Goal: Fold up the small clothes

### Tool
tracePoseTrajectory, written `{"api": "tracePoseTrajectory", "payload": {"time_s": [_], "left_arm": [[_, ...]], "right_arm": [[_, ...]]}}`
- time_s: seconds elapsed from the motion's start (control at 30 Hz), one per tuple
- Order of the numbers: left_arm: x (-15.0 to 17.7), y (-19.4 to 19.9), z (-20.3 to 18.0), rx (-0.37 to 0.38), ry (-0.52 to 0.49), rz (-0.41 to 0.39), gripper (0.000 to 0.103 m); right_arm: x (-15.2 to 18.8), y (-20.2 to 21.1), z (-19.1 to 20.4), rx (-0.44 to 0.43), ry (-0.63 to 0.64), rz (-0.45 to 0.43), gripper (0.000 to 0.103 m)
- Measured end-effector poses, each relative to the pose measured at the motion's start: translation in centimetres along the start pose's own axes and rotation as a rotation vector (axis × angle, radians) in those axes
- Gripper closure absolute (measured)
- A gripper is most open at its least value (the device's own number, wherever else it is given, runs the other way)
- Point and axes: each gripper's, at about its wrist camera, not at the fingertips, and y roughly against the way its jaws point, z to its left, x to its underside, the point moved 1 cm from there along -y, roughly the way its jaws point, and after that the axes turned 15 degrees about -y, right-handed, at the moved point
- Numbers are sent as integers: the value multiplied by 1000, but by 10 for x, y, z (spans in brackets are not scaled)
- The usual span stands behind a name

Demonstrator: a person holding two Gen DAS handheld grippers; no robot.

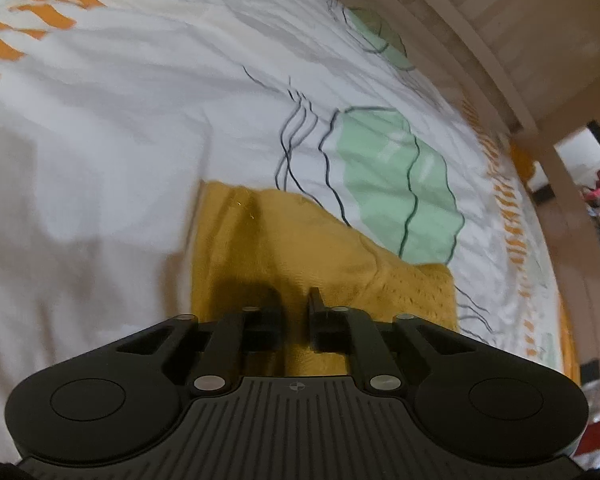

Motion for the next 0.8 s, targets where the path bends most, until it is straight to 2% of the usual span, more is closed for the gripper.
{"api": "tracePoseTrajectory", "payload": {"time_s": [0.13, 0.23, 0.3, 0.37, 0.4, 0.43, 0.5, 0.57, 0.67, 0.8], "left_arm": [[-5, 19, -16, -25, -124, -35, 92], [-10, 28, -21, -44, -189, -49, 92], [-10, 18, -16, -62, -197, -12, 91], [-7, 7, -7, -103, -189, 24, 87], [-5, 4, -3, -114, -188, 28, 82], [-3, 3, 1, -124, -183, 22, 80], [0, 7, 8, -118, -158, 4, 80], [1, 15, 11, -148, -145, -8, 77], [1, 30, 7, -241, -190, -33, 74], [7, 59, -2, -276, -216, -83, 73]], "right_arm": [[1, 4, 10, -11, 24, -31, 91], [6, -6, 23, -5, 66, -12, 90], [12, -20, 27, 7, 67, 23, 81], [19, -32, 30, -1, 62, 73, 78], [22, -34, 30, -12, 64, 87, 70], [25, -35, 31, -33, 68, 96, 65], [29, -31, 32, -86, 64, 103, 49], [30, -26, 33, -153, 55, 117, 42], [31, -17, 37, -177, 81, 108, 42], [27, 0, 29, -202, 17, 93, 42]]}}
